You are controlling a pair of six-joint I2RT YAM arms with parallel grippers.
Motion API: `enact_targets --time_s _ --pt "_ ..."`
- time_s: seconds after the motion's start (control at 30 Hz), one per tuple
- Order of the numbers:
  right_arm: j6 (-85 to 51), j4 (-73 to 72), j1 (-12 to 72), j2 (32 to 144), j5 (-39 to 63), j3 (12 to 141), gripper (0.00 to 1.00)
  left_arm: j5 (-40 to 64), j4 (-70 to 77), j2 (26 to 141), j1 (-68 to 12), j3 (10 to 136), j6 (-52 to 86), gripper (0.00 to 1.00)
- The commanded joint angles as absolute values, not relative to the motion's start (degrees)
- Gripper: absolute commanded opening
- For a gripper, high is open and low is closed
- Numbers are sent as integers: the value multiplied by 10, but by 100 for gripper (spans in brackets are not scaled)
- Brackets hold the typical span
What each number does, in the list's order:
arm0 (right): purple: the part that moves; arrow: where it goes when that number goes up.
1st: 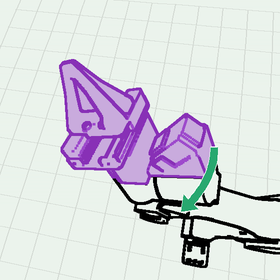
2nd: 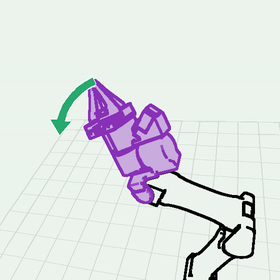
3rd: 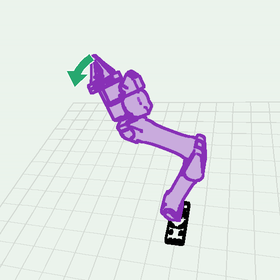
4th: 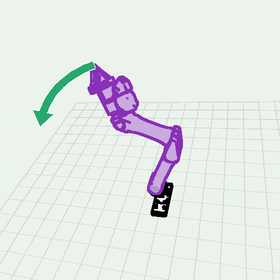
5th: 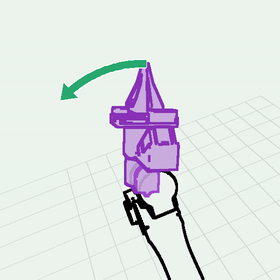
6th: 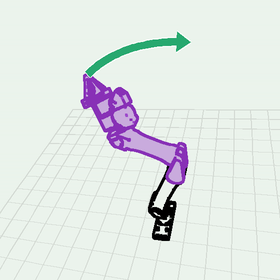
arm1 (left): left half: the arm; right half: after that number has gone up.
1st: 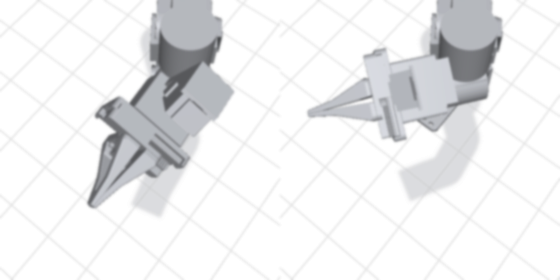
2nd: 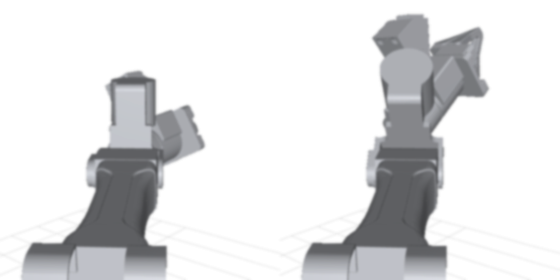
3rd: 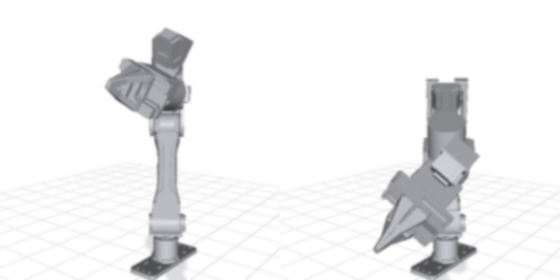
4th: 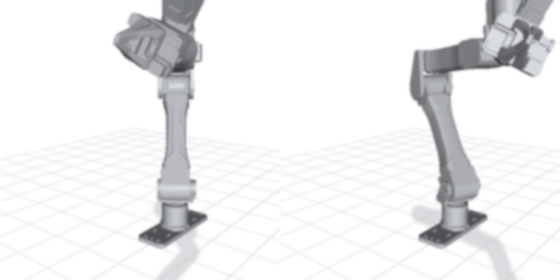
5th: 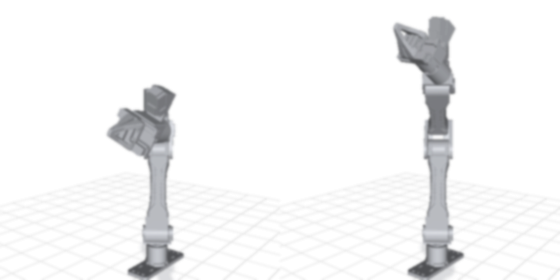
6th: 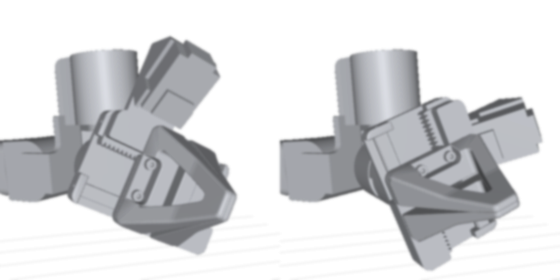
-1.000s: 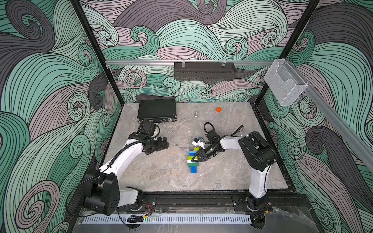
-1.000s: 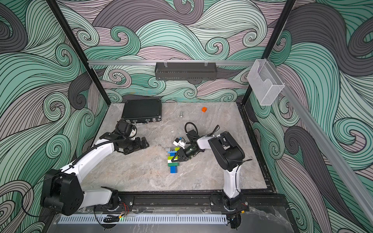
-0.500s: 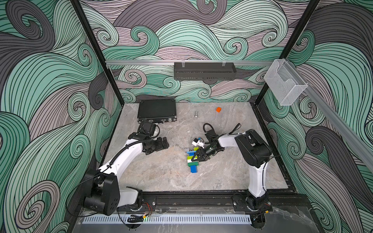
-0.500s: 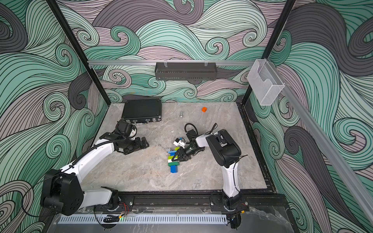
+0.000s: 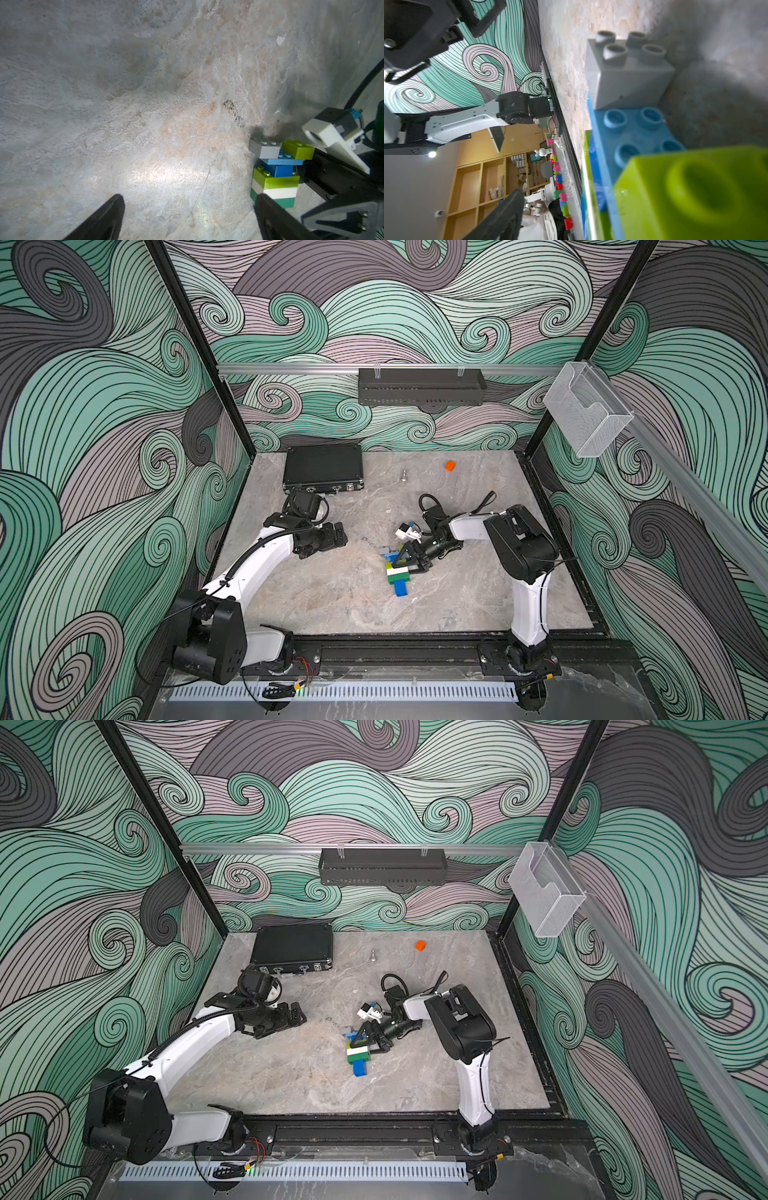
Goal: Assemble a carrot with lego
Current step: Adjust the lego brick at the center of the board.
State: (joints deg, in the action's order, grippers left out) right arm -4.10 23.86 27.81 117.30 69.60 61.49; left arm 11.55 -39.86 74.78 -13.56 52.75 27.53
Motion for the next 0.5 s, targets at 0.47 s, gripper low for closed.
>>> enact_targets --time_s 0.47 --pt "-43 421 245 1138 417 623 100 99 -418 732 -130 549 271 98"
